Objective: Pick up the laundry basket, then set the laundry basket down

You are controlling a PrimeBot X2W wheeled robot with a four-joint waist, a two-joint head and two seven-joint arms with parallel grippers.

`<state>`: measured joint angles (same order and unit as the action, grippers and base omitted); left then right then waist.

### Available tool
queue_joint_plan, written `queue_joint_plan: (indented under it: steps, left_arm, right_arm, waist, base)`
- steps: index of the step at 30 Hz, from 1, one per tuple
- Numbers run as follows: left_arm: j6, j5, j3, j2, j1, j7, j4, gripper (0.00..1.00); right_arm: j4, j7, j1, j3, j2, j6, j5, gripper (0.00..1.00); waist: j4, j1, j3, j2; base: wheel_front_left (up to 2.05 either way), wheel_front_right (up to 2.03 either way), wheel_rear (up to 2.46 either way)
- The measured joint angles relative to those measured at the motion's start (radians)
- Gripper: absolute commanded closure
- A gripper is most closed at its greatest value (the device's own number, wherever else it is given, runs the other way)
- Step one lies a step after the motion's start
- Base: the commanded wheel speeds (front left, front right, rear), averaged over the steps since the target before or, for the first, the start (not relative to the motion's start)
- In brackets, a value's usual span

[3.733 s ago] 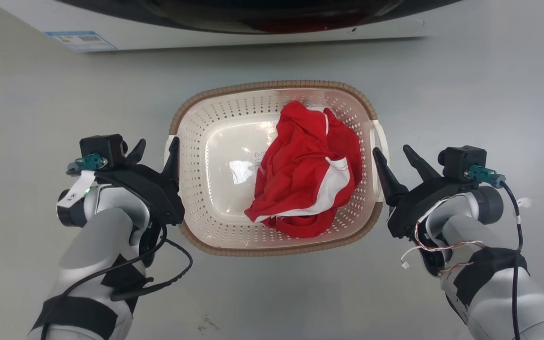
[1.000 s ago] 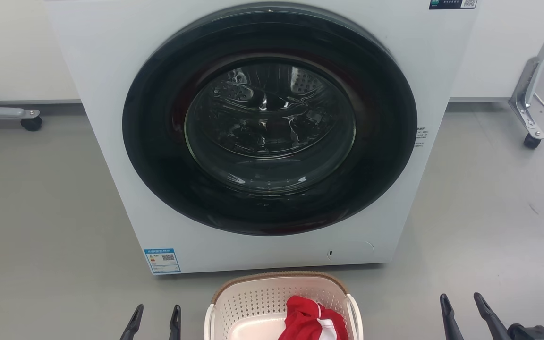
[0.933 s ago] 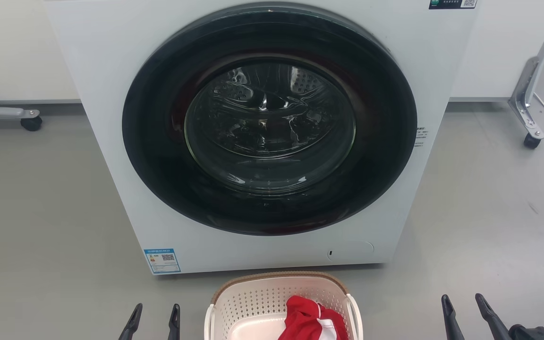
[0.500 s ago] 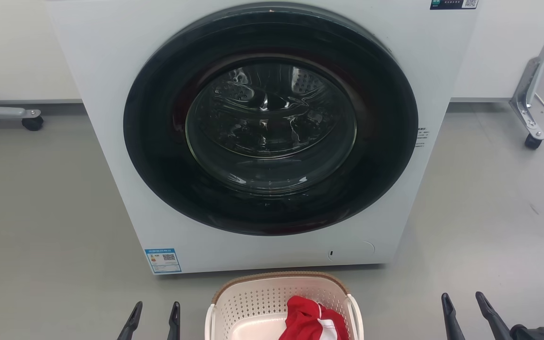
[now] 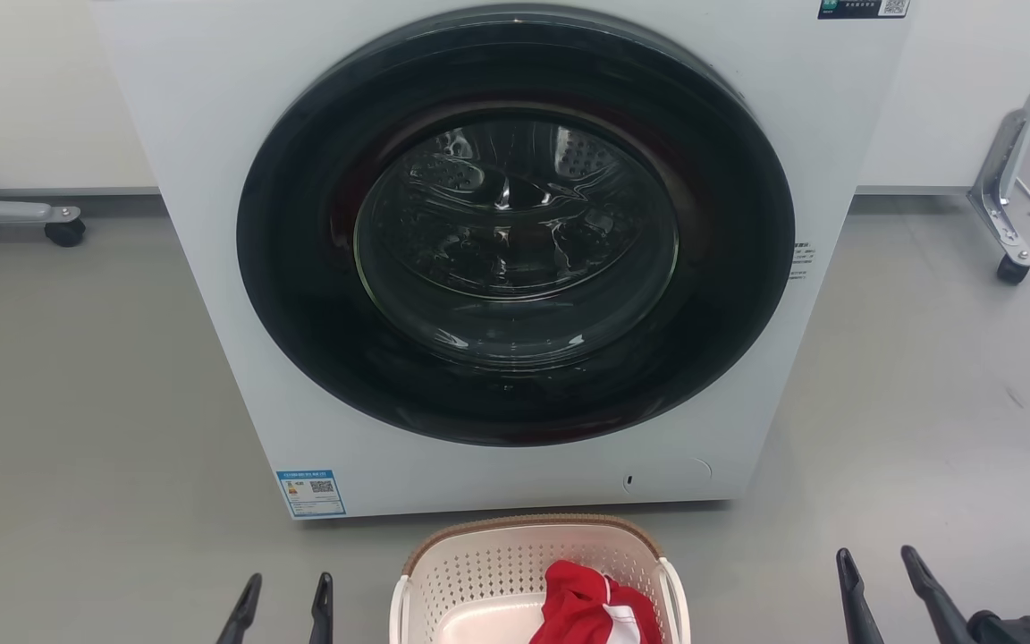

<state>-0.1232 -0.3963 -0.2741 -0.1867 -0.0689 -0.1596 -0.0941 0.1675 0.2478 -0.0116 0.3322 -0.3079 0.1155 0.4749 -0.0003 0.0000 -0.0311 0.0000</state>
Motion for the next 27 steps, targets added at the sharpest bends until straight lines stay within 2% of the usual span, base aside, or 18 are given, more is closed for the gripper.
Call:
queue_joint_plan:
  steps: [1, 6, 12, 27]
  left_arm:
    - [0.0, 0.003, 0.0, 0.001, 0.0, 0.0, -0.002, 1.0]
    - [0.002, -0.005, 0.002, 0.009, -0.015, 0.001, -0.031, 1.0]
    - [0.012, -0.055, 0.023, 0.019, -0.016, 0.02, -0.039, 1.0]
    - [0.054, -0.258, 0.081, 0.037, 0.003, 0.068, -0.064, 1.0]
  right_arm:
    - [0.002, 0.0, -0.001, 0.0, 0.002, 0.0, 0.0, 1.0]
    - [0.031, -0.006, -0.022, 0.003, 0.027, -0.003, 0.004, 1.0]
    - [0.033, -0.028, -0.02, -0.033, 0.037, -0.016, 0.061, 1.0]
    - [0.048, -0.09, -0.008, -0.104, 0.075, -0.051, 0.246, 1.0]
  waist:
    - [0.0, 0.0, 0.0, 0.0001]
    - [0.0, 0.0, 0.001, 0.0]
    - [0.0, 0.0, 0.003, 0.0]
    - [0.0, 0.0, 0.008, 0.0]
  base:
    - [0.0, 0.0, 0.0]
    - [0.0, 0.0, 0.0]
    - [0.0, 0.0, 0.0]
    - [0.0, 0.0, 0.0]
